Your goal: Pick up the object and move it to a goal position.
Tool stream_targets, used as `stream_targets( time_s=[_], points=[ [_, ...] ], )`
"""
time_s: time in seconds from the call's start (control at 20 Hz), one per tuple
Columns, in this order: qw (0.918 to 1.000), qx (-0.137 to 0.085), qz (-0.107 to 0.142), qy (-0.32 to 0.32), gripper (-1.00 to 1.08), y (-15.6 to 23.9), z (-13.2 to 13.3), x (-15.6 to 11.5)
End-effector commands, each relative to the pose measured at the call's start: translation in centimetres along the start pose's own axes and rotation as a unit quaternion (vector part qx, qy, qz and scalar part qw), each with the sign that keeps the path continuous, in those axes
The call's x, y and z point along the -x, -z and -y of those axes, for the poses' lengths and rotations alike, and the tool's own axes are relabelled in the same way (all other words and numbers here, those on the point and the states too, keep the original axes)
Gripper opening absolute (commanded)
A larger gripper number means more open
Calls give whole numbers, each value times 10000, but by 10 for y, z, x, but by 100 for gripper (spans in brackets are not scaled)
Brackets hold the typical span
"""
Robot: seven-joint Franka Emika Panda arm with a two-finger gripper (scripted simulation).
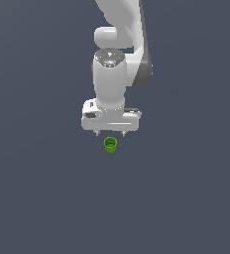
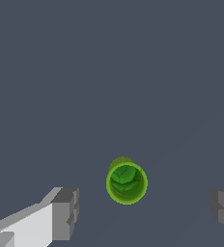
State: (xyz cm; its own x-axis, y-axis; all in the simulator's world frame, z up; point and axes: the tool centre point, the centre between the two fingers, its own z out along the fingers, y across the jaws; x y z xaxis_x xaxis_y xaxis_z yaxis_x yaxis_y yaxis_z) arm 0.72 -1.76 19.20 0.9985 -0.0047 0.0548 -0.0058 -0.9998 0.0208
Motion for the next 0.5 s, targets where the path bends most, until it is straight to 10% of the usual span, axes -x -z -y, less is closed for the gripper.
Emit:
stream_targets(
  time_s=[0.0,0.45],
  points=[
    [10000,0,0,0,100,0,0,0],
    [9996,66,69,-269,100,8,-23,3]
  ],
)
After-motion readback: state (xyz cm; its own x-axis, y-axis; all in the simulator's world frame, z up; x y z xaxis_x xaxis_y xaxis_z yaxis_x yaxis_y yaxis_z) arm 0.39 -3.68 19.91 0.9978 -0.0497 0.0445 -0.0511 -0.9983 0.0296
